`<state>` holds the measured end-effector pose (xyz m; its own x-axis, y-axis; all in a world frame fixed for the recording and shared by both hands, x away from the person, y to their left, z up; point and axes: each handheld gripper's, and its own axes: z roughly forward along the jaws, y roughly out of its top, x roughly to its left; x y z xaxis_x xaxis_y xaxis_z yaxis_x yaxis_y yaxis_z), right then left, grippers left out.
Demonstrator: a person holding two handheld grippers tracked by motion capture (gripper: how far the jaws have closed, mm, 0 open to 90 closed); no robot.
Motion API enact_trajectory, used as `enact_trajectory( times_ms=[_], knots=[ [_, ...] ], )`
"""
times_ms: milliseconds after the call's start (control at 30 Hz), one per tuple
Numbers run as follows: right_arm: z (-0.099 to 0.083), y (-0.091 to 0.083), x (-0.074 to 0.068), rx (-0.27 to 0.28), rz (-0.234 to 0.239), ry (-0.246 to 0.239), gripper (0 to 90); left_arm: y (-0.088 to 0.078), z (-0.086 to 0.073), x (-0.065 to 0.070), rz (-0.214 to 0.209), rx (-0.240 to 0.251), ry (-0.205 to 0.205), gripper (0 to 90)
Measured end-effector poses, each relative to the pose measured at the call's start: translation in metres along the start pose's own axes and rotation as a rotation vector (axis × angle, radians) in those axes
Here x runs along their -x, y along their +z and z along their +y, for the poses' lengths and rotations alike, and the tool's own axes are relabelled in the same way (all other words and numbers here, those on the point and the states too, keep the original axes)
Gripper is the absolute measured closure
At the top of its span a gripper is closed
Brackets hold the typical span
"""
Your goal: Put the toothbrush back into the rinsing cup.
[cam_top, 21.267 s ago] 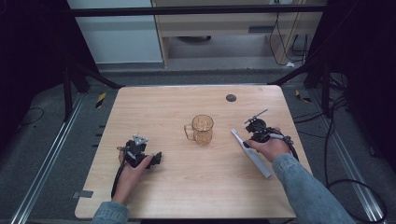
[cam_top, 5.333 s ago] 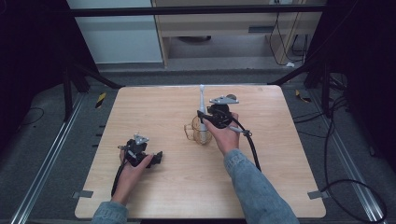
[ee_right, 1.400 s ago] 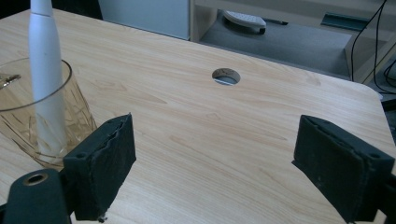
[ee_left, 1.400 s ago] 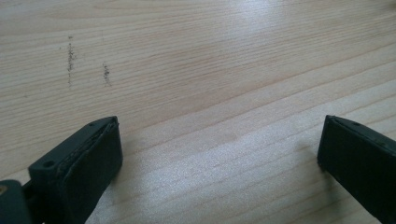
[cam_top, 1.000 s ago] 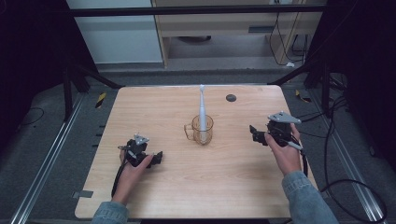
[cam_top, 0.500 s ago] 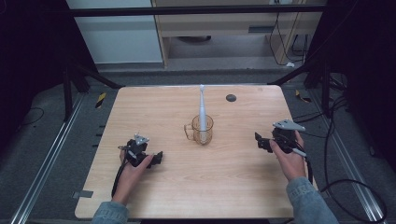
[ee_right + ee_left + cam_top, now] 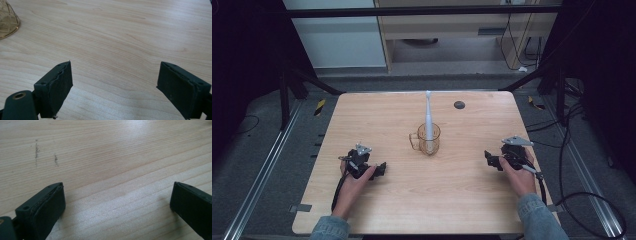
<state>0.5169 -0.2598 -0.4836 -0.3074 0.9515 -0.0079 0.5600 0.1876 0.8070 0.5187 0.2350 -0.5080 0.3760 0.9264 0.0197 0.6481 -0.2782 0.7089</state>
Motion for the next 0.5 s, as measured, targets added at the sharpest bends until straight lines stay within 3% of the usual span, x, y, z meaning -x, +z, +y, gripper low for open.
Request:
enact_trajectory(
  times_ms=[300, 500],
  knots=[
    [-0.009, 0.015, 0.010, -0.008, -0.012, 0.074, 12.7, 0.000, 0.000, 0.000, -0.002, 0.000, 0.002, 0.0],
    [-0.011, 0.019, 0.014, -0.005, -0.027, 0.094, 12.5, 0.000, 0.000, 0.000, -0.006, -0.001, 0.006, 0.0]
  ],
)
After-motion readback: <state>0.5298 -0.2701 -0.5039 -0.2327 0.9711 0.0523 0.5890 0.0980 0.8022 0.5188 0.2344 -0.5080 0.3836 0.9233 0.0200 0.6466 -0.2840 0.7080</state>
